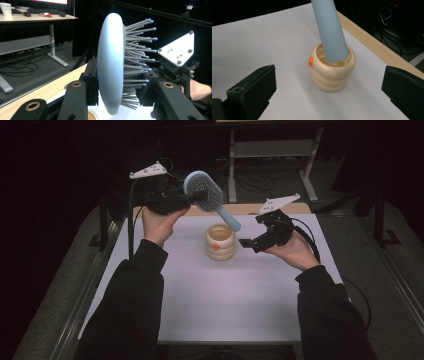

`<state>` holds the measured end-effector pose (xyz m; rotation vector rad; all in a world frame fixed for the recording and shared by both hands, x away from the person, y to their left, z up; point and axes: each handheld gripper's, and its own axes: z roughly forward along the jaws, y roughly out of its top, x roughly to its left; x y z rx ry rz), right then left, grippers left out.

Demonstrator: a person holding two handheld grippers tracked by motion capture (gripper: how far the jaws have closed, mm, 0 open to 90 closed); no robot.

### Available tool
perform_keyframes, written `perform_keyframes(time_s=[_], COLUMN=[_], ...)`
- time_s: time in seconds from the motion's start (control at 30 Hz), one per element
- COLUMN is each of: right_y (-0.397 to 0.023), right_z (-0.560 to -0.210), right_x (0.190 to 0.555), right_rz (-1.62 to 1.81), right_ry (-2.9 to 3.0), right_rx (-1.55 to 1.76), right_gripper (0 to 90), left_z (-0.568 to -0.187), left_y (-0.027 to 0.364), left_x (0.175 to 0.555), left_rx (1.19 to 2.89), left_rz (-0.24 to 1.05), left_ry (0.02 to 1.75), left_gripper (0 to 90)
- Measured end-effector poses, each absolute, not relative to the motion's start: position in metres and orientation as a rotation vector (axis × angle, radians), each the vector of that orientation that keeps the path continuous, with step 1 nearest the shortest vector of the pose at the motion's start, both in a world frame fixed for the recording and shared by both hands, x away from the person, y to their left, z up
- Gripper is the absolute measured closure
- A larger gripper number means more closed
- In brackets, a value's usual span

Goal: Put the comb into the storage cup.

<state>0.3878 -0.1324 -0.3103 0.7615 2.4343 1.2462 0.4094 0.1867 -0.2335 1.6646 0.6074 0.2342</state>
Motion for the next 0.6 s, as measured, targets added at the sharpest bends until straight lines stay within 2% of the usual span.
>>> perform_keyframes(time_s=[0.6], right_y=[-0.175], right_z=[-0.337], right_x=[0.365], right_rz=[1.413], right_ry=[2.338], right_rx=[0.853], right_gripper=[0.0], left_z=[-0.226], left_y=[0.198], left_x=[0.426], left_rx=[1.646], left_rz=[0.299], left_ry=[0.665], left_gripper=[59.7])
